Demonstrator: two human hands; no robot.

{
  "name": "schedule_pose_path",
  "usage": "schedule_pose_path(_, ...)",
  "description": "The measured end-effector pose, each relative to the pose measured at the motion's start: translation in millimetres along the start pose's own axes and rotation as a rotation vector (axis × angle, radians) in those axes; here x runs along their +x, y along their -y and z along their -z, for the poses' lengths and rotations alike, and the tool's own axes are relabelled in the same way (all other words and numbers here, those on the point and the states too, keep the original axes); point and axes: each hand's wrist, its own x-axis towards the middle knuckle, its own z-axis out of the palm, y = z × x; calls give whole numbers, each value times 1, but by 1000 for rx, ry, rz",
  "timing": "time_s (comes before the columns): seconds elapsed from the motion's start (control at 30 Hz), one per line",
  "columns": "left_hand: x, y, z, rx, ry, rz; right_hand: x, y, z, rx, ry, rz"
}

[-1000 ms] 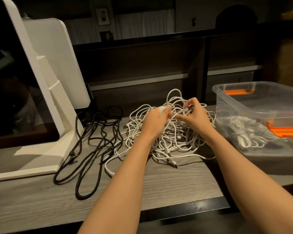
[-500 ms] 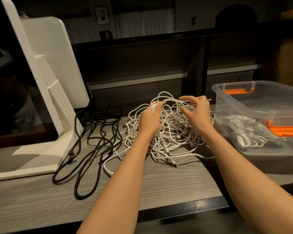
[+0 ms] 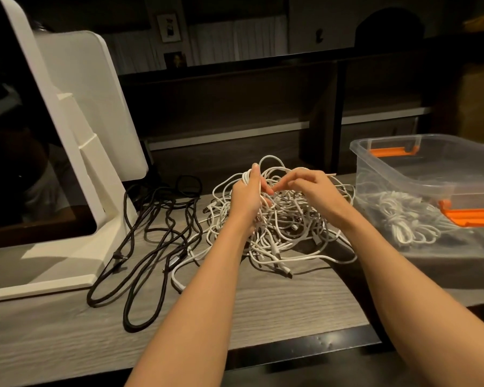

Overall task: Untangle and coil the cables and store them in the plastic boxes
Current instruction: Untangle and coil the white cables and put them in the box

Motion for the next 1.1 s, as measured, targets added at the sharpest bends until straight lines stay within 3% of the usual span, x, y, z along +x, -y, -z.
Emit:
schedule_pose_path(0.2, 3, -1, 0, -168, 26, 9, 7, -26, -2, -688, 77, -17)
schedule_pose_path(0.27, 2, -3, -1, -208, 81, 45, 8, -31, -1, -792, -2, -47)
schedule_pose_path(0.43, 1, -3, -2, -120, 137, 79, 8, -31, -2, -719, -309, 13)
schedule_pose_path(0.67, 3, 1, -2, 101, 97, -78, 5, -19, -8, -785, -370, 328)
schedule_pose_path(0.83, 4, 1, -3, 222, 146, -99, 3, -16, -7, -894, -463, 402)
schedule_pose_path(0.93, 3, 0, -1, 294, 216, -80, 3, -18, -7, -870, -389, 372)
schedule_pose_path(1.1, -5, -6, 2, 360, 458, -78, 6, -27, 2, -773, -378, 165)
